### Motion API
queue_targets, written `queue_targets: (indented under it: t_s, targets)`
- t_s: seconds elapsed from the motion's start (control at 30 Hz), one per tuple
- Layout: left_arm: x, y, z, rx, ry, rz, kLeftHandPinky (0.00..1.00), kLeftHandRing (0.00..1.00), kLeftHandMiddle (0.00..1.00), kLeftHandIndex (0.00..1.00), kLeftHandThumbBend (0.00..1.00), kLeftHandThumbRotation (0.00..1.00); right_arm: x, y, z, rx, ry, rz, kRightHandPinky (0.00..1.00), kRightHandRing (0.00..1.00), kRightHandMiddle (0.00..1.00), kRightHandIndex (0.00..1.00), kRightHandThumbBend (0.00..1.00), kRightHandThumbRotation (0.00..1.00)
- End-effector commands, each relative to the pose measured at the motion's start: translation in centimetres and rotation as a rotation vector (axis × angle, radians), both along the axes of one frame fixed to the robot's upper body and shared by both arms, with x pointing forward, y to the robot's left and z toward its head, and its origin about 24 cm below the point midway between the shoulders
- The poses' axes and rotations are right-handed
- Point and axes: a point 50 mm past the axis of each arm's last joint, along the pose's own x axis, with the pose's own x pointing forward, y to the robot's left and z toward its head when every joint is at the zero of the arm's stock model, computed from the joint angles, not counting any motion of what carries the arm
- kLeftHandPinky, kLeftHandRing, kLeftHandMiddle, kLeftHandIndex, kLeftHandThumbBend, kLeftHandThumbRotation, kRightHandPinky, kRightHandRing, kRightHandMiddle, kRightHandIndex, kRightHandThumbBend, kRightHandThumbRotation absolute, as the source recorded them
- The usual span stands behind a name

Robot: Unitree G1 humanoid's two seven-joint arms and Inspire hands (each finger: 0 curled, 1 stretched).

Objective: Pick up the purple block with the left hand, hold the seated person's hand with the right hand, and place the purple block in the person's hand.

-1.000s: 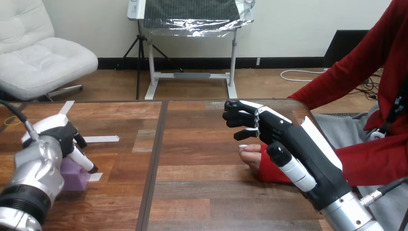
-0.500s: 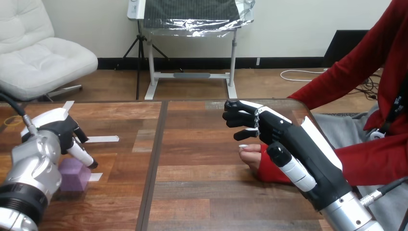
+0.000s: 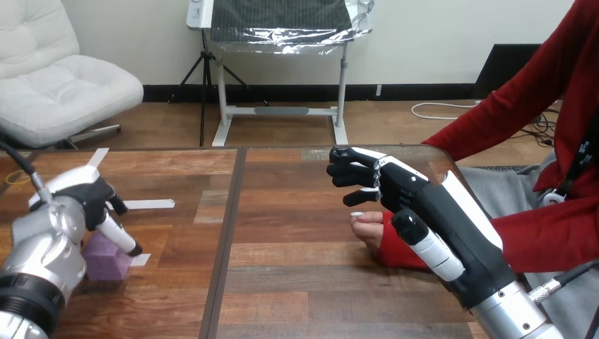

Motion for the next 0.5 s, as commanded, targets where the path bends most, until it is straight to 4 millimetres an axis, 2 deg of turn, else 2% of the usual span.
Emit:
queue_targets:
  t_s: [0.0, 0.27, 0.33, 0.47]
  targets:
    - [0.74, -0.25, 1.87, 0.006, -0.058, -0.019, 0.52, 0.82, 0.83, 0.77, 0.77, 0.07, 0.73, -0.13, 1.73, 0.008, -0.087, -0.011, 0.71, 0.80, 0.81, 0.82, 0.99, 1.00]
    - [0.67, -0.30, 1.79, -0.013, -0.044, -0.010, 0.54, 0.80, 0.82, 0.78, 0.77, 0.07, 0.71, -0.14, 1.75, 0.006, -0.084, -0.010, 0.71, 0.80, 0.81, 0.82, 0.99, 1.00]
    - [0.66, -0.30, 1.76, -0.017, -0.039, -0.003, 0.50, 0.75, 0.79, 0.79, 0.77, 0.07, 0.71, -0.14, 1.75, 0.007, -0.083, -0.010, 0.71, 0.80, 0.81, 0.82, 0.99, 1.00]
    - [0.63, -0.38, 1.74, -0.011, -0.028, -0.009, 0.48, 0.72, 0.77, 0.79, 0.77, 0.07, 0.70, -0.14, 1.76, 0.004, -0.081, -0.011, 0.71, 0.80, 0.81, 0.82, 1.00, 1.00]
